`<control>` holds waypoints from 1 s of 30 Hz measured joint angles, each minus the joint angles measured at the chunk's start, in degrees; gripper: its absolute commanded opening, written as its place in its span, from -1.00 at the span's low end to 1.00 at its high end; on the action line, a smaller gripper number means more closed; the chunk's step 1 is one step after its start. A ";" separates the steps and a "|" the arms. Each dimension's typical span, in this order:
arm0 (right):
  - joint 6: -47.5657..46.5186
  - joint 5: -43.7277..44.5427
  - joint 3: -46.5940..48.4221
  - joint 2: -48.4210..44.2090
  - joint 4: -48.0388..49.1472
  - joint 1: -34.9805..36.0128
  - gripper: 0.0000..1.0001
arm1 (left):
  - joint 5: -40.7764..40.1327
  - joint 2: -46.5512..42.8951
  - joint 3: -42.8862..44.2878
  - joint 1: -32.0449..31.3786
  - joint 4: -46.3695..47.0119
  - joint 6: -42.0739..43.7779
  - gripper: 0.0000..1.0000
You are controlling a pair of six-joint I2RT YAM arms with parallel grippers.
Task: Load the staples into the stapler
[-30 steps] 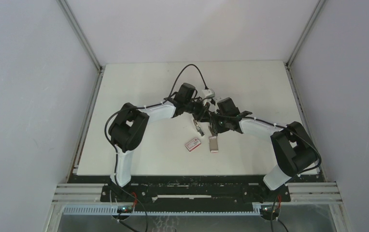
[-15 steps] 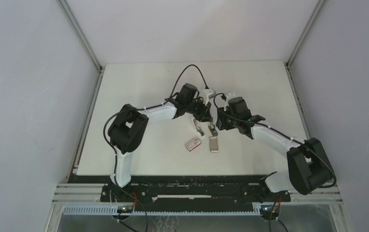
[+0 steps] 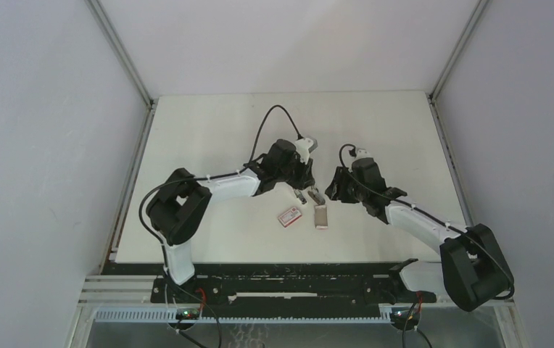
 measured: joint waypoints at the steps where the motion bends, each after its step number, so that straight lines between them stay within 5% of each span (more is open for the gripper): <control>1: 1.53 -0.55 -1.01 0.24 0.76 -0.02 -0.07 | -1.07 -0.09 -0.63 -0.31 0.76 -0.92 -0.96; 20: 11.56 -3.15 -3.56 10.51 10.19 0.48 -0.27 | -14.49 -1.70 -5.75 -5.14 7.45 -9.75 -0.83; 30: 12.28 -1.79 -3.56 12.44 12.13 0.87 -0.27 | -17.55 -1.70 -5.68 -7.02 6.78 -9.64 -0.31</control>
